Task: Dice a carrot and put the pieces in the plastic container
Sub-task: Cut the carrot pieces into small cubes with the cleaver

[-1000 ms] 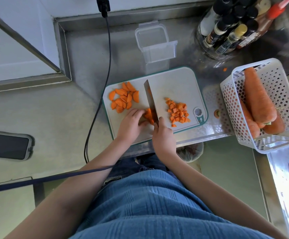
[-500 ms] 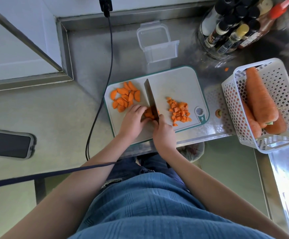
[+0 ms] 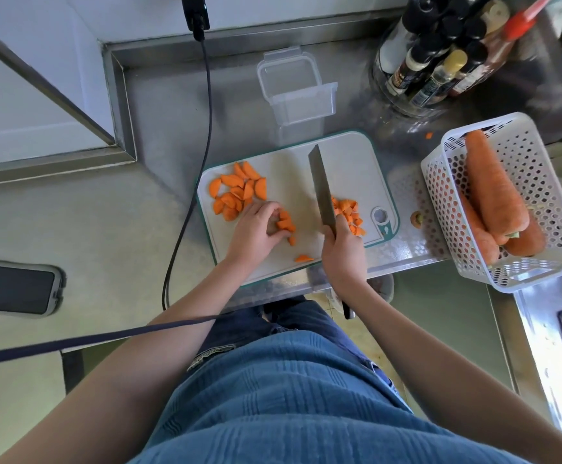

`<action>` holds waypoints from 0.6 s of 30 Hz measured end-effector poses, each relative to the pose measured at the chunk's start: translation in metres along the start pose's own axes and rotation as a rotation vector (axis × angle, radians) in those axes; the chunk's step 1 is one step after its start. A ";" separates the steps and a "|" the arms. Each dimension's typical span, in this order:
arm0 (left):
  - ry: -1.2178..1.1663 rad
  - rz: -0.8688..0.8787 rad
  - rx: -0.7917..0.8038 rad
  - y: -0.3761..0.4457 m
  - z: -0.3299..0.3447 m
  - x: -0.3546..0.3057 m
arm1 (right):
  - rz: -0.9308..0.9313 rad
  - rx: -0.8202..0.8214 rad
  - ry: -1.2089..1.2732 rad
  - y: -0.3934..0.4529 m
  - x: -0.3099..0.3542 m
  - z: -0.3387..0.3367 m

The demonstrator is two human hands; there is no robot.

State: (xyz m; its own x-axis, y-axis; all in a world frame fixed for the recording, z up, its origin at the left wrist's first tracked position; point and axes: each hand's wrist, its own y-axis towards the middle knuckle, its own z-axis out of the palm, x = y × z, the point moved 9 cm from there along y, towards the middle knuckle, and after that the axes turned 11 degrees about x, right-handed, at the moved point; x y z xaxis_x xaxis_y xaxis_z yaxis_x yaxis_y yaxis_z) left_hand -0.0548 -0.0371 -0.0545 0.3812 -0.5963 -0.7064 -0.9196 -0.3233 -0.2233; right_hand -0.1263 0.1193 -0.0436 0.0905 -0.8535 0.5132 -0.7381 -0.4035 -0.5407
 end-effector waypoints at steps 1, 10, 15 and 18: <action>-0.020 -0.006 -0.001 -0.002 0.000 0.002 | -0.016 0.003 0.025 -0.002 0.004 0.001; -0.097 -0.075 -0.056 -0.011 -0.003 0.015 | -0.092 0.082 0.114 -0.012 0.037 0.032; -0.101 -0.047 -0.045 -0.006 -0.003 0.011 | -0.069 0.096 0.102 -0.010 0.036 0.039; -0.103 -0.037 -0.055 -0.005 -0.004 0.011 | -0.080 0.096 0.049 -0.010 0.039 0.039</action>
State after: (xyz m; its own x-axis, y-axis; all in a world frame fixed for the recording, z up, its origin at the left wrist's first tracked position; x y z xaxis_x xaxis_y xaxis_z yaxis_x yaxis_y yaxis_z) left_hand -0.0452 -0.0450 -0.0581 0.4005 -0.5058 -0.7640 -0.8974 -0.3852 -0.2153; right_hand -0.0890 0.0767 -0.0442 0.1118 -0.8010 0.5881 -0.6620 -0.5014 -0.5571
